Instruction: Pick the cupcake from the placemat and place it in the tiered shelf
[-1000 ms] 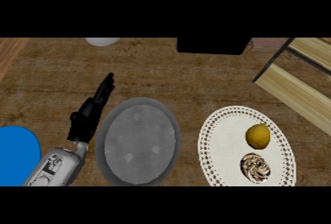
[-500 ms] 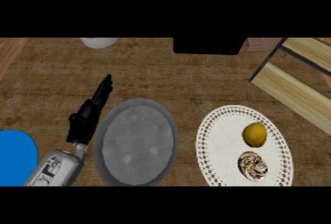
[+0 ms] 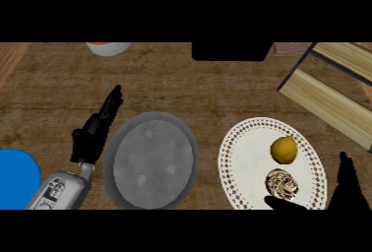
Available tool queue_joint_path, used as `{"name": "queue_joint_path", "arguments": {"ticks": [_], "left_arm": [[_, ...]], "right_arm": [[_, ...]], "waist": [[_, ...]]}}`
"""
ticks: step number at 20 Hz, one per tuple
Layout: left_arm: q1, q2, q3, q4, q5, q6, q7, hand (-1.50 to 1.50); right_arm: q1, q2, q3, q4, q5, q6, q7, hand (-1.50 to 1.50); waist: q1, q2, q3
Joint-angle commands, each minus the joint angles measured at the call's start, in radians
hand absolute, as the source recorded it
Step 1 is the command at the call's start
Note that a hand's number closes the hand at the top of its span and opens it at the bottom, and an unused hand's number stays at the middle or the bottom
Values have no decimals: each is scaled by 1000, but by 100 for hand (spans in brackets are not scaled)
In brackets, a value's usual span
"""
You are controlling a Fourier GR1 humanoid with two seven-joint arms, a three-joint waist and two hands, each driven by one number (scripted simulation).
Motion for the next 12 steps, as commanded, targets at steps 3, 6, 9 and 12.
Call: {"name": "queue_joint_path", "arguments": {"ticks": [3,6,9,12], "left_arm": [[38,-18,2,7,-14,2,-16,0],[-24,-35,1,19,-39,16,23,0],[-19,-31,4,-53,-37,22,73,0],[-2,-47,17,27,-40,0,5,0]], "right_arm": [[-42,138,33,22,116,152,204,-150],[-61,154,-31,77,99,176,155,-150],[-66,156,12,148,104,105,176,-150],[-84,156,-51,132,70,159,157,-150]], "waist": [[-12,-3,1],[-18,-2,2],[-9,-4,3],[-18,-2,2]]}}
